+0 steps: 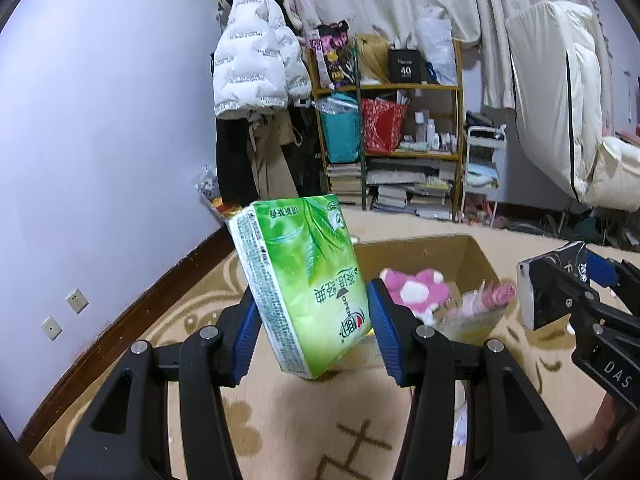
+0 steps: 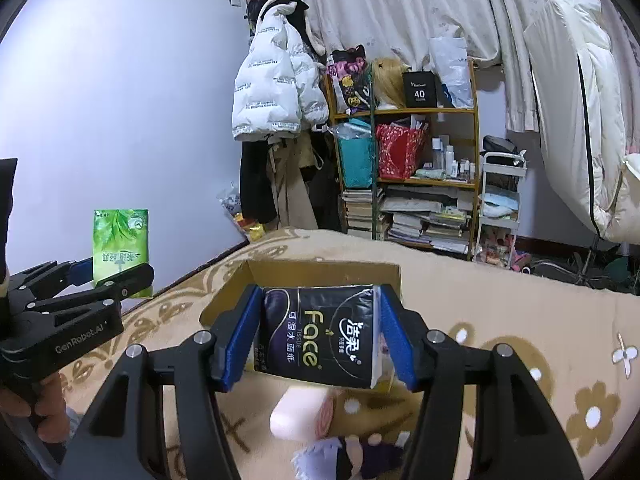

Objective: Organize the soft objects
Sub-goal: 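Lift both tissue packs and carry them over the box, then lower both tissue packs into the box and open both grippers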

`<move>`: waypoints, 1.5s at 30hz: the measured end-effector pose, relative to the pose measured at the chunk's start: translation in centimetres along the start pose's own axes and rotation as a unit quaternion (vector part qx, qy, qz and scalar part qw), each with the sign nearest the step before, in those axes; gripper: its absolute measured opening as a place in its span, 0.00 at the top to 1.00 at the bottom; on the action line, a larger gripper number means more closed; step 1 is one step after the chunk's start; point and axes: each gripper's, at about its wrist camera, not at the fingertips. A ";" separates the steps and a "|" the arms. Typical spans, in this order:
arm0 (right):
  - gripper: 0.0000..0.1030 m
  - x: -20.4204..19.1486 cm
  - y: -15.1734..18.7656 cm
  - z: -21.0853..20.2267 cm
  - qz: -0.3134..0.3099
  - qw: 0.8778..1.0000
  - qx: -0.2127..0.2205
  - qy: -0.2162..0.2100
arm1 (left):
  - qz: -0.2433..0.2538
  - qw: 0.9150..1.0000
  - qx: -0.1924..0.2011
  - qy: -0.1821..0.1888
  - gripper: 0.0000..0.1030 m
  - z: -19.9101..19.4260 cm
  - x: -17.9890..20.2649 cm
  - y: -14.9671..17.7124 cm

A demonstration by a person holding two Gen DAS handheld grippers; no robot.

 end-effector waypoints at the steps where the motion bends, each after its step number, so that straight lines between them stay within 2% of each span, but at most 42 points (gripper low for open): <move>1: 0.40 0.0 -0.3 0.3 -0.001 1.000 0.003 0.000 | 0.000 1.000 0.004 -0.001 0.51 0.2 0.0 -0.4; 7: 0.40 0.3 -1.5 1.9 -0.011 1.000 0.014 -0.012 | -0.002 1.000 0.011 0.001 0.51 2.1 0.2 -2.0; 18: 0.40 1.1 -3.0 6.3 -0.027 0.999 0.005 -0.030 | 0.006 1.000 -0.012 0.013 0.51 6.9 1.4 -2.5; 30: 0.40 2.3 -1.2 10.9 -0.020 0.998 -0.038 -0.047 | 0.011 0.998 -0.058 0.026 0.51 11.7 2.5 -1.1; 45: 0.38 4.0 0.4 12.7 0.016 0.995 -0.085 -0.058 | 0.027 0.995 -0.087 0.048 0.50 13.6 3.7 0.2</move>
Point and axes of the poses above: each gripper's, at about its wrist camera, not at the fingertips, and z roughly the way its jaws point, x to its right, y to its underside, and after that the axes turned 3 degrees about -y, right-handed
